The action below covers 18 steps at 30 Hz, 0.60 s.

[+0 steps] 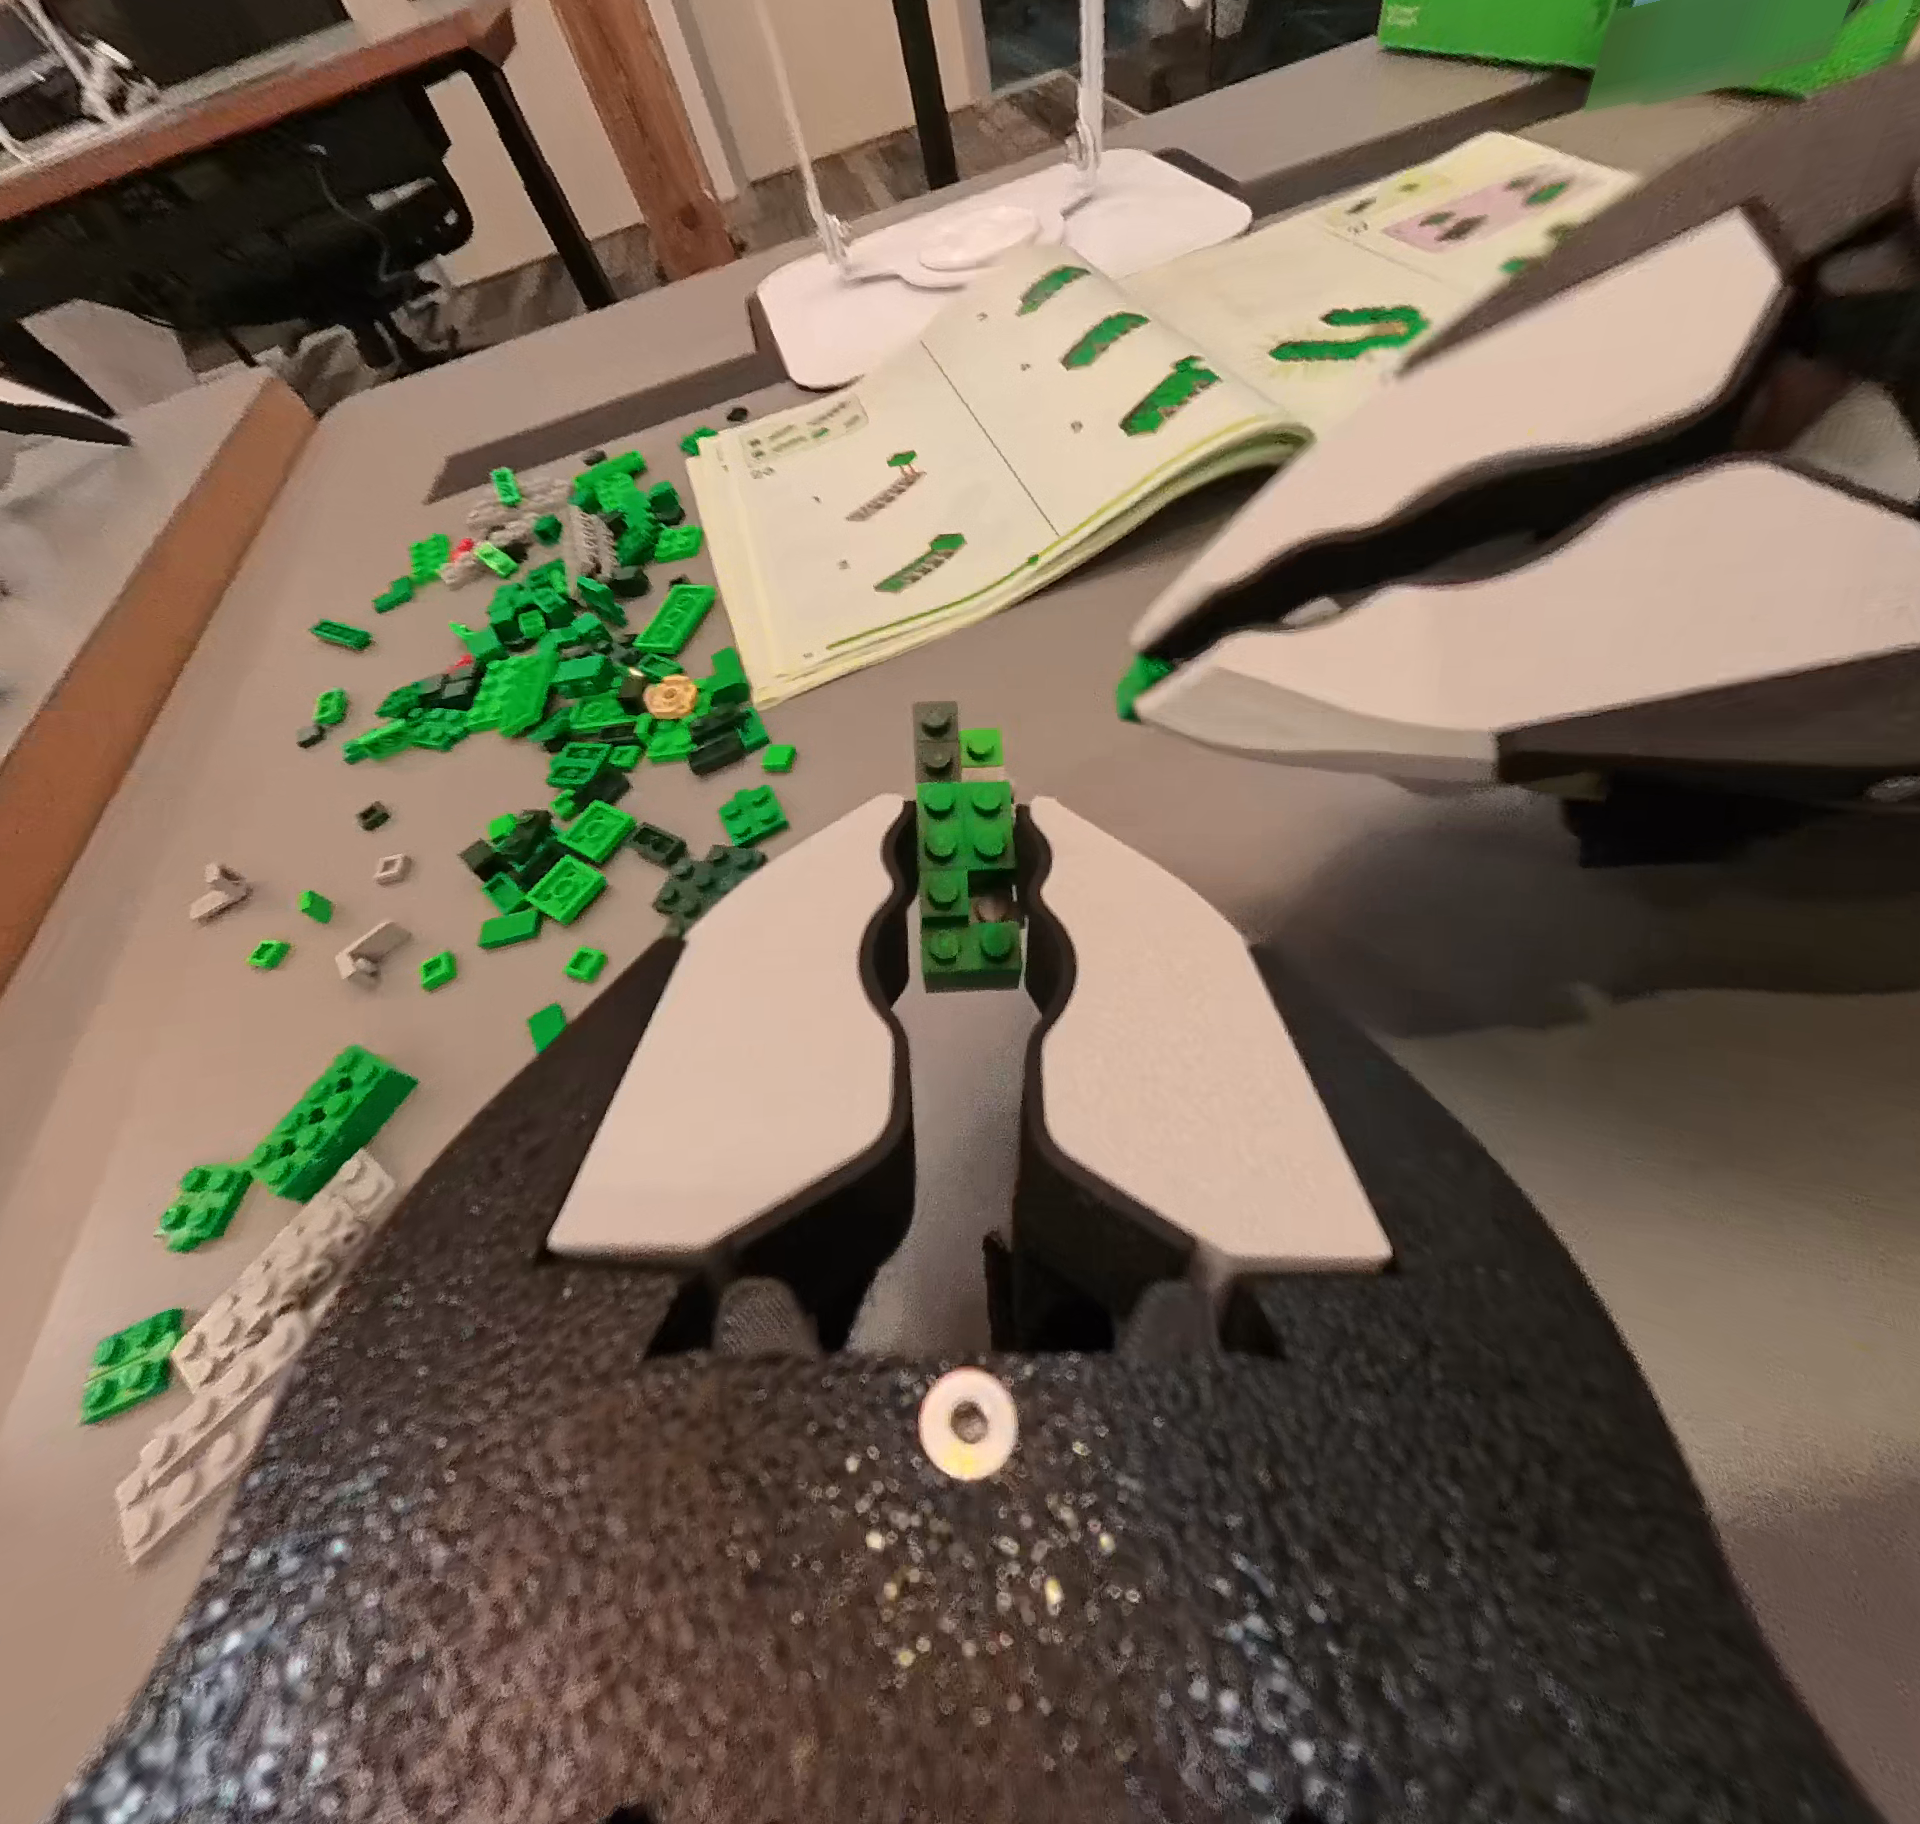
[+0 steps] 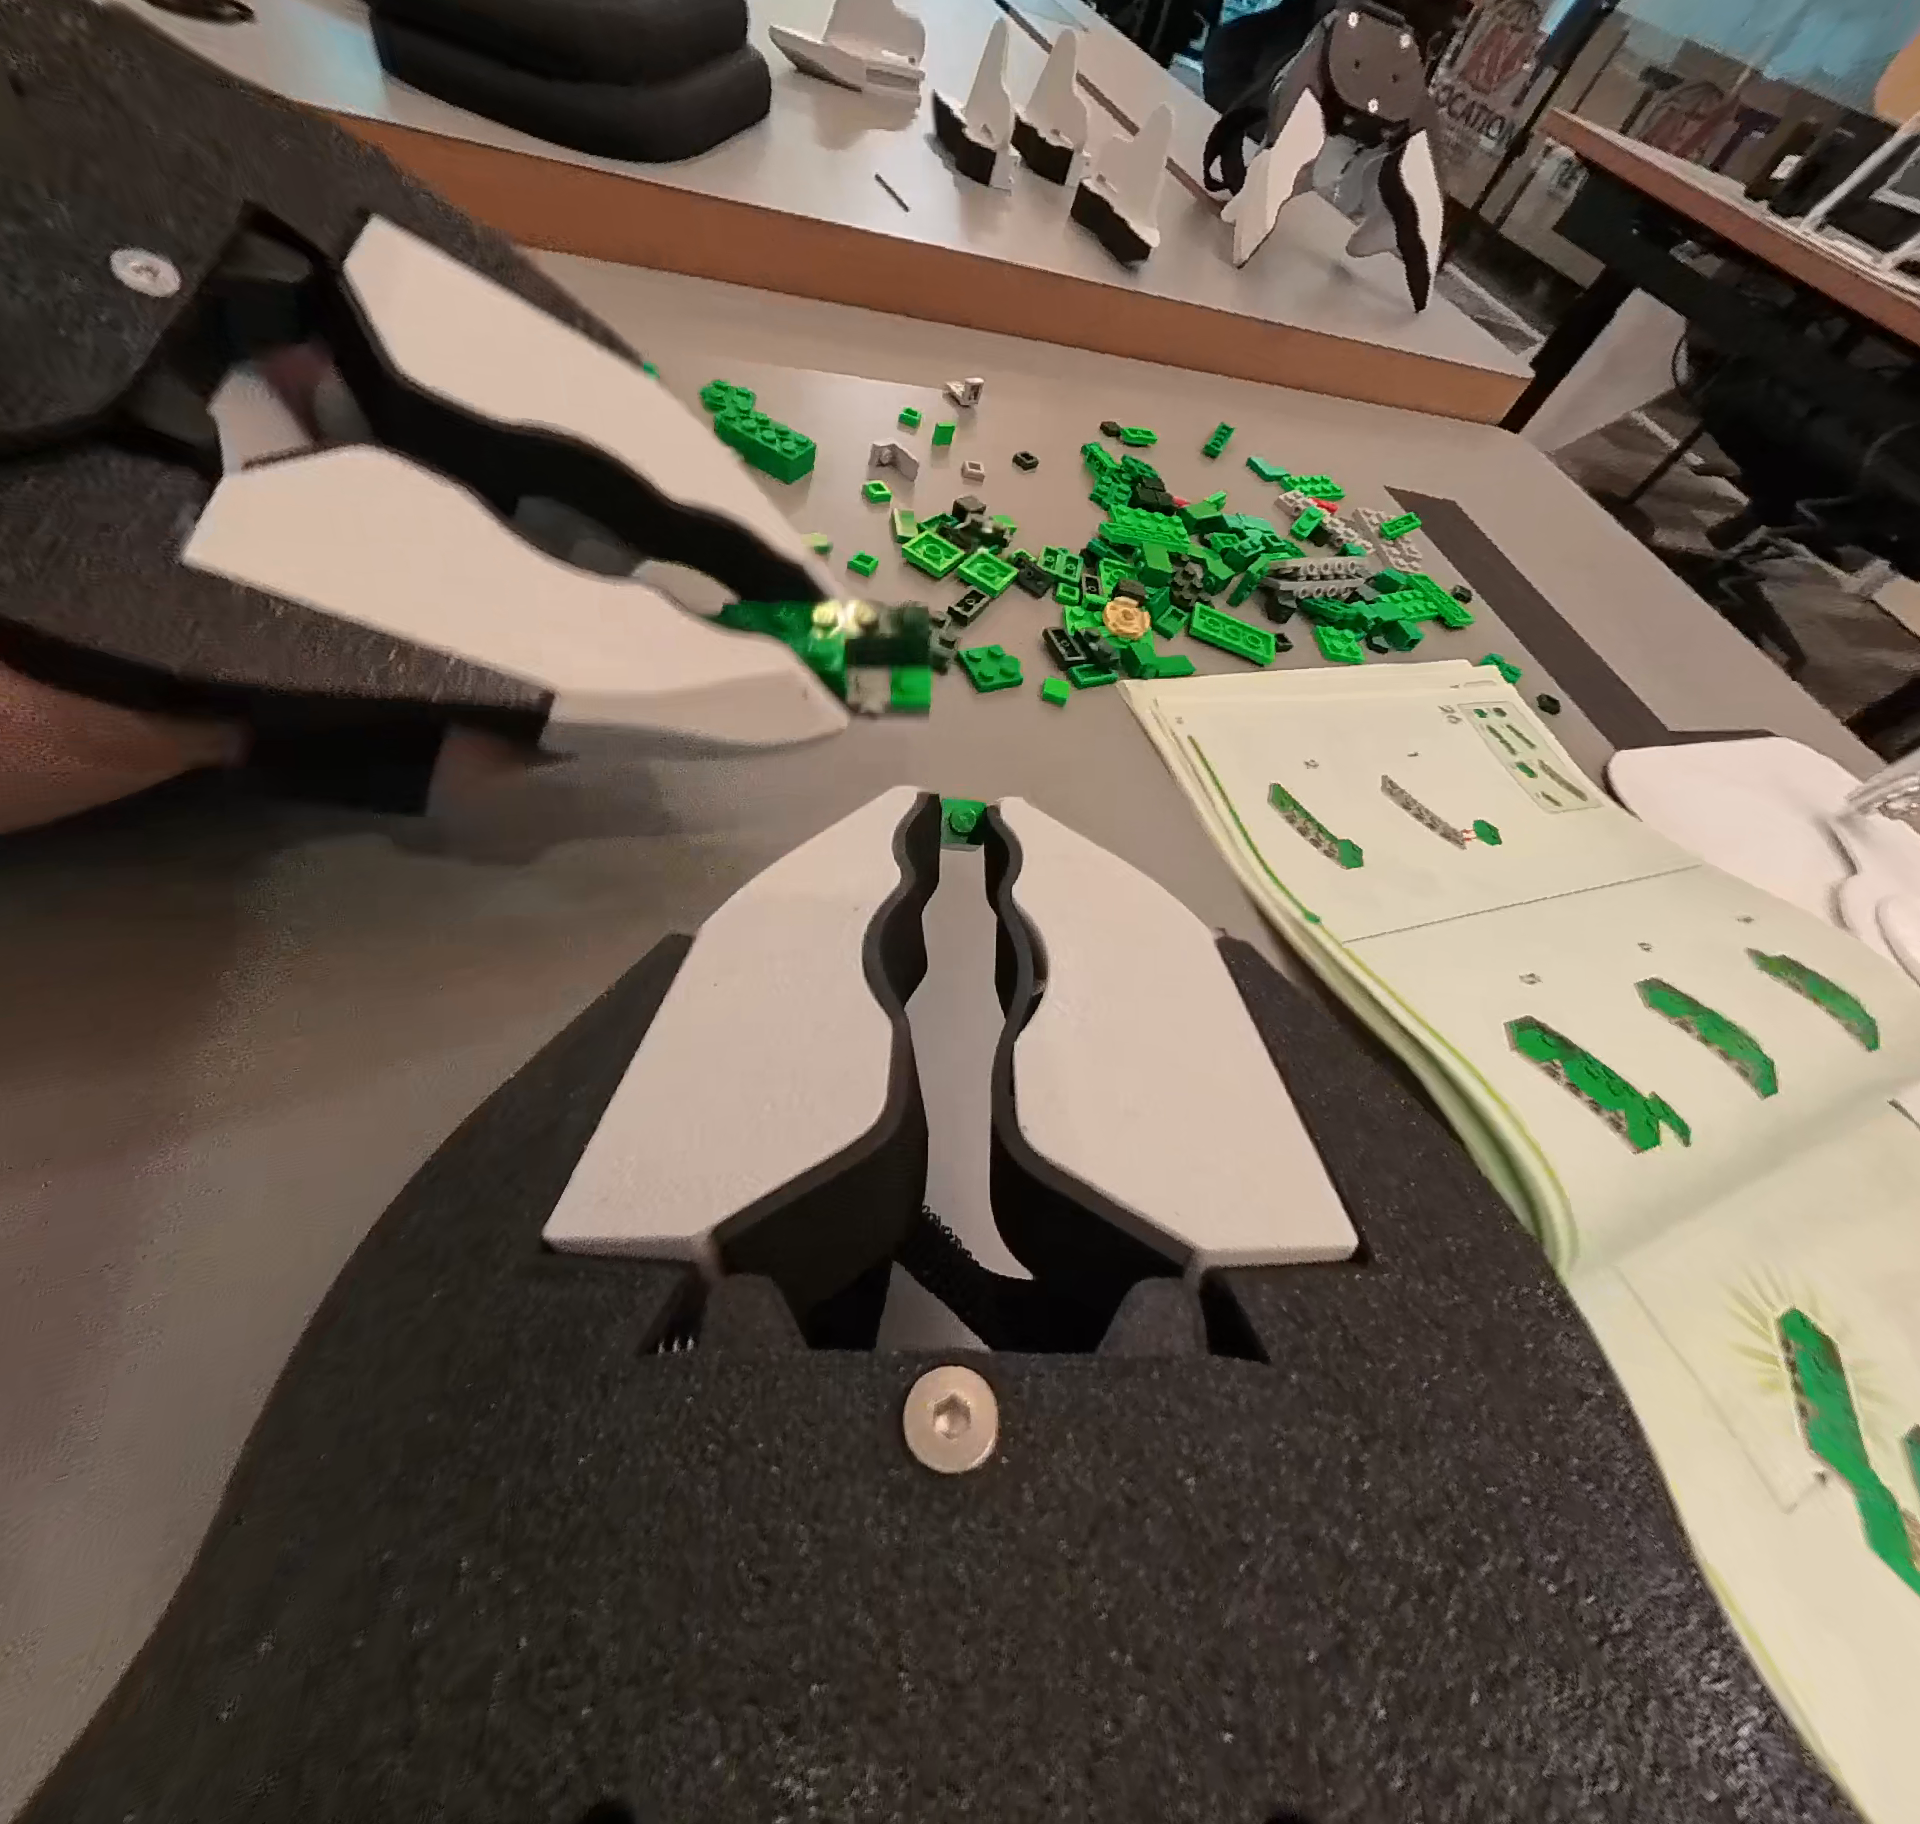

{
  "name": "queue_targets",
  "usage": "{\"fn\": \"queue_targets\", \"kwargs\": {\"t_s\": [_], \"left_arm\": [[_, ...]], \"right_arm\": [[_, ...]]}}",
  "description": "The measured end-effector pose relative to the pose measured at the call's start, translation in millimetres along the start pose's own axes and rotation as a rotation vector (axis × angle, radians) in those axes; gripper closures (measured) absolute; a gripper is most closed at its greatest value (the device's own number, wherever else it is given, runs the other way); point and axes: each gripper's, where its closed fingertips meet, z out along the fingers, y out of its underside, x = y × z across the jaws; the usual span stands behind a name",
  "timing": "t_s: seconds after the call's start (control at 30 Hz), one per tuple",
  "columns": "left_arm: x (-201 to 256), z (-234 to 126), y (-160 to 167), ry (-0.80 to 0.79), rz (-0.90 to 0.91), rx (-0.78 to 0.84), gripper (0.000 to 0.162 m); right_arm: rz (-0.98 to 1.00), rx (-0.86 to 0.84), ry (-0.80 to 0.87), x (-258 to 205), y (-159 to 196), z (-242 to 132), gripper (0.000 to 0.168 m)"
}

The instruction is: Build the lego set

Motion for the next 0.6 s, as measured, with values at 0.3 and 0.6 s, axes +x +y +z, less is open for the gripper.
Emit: {"fn": "queue_targets", "kwargs": {"t_s": [0.3, 0.6], "left_arm": [[-12, -74, -9, -0.056, -0.075, -0.014, 0.145], [-18, -82, -10, -0.121, -0.09, 0.002, 0.145]], "right_arm": [[-0.038, 0.041, -0.037, -13, -6, -3, 0.161], [-0.054, 0.083, -0.118, -37, -19, -1, 0.161]]}}
